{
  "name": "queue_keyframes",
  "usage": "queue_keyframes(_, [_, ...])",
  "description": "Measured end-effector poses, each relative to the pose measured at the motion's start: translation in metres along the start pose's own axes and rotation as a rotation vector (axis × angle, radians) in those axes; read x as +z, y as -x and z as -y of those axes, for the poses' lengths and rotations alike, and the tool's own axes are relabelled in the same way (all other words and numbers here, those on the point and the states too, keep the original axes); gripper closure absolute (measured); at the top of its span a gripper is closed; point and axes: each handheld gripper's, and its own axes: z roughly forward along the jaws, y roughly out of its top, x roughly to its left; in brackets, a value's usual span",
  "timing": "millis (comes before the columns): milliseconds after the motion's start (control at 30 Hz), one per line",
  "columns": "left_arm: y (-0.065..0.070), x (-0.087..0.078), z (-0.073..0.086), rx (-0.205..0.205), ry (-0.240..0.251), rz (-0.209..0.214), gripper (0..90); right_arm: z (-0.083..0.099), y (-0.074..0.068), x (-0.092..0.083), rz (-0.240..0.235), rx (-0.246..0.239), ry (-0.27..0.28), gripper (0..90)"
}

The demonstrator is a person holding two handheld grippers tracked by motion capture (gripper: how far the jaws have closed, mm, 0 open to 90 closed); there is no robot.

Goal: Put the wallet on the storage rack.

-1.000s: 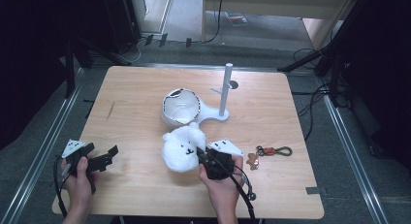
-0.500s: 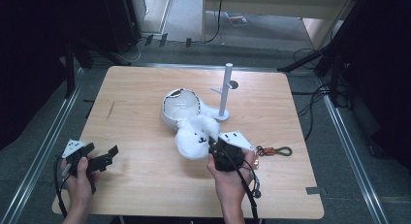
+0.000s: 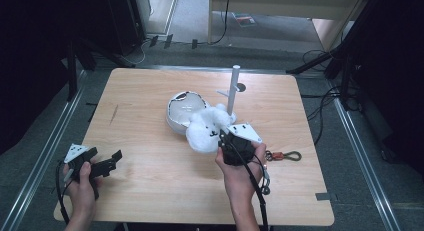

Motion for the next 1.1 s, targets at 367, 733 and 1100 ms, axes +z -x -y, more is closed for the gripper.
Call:
queue_keyframes(367, [0.0, 0.0, 0.0, 0.002, -0.001, 0.001, 0.5, -0.028, -0.007, 0.011, 0.024, -0.032, 0.016, 78.2])
queue_keyframes(733, [0.0, 0.0, 0.0, 0.0, 0.0, 0.004, 0.5, -0.042, -0.019, 0.046, 0.098, -0.065, -0.027, 78.1])
queue_keyframes(1100, [0.0, 0.0, 0.0, 0.002, -0.002, 0.006, 0.5, -0.049, -0.036, 0.069, 0.189, -0.133, -0.034, 77.9])
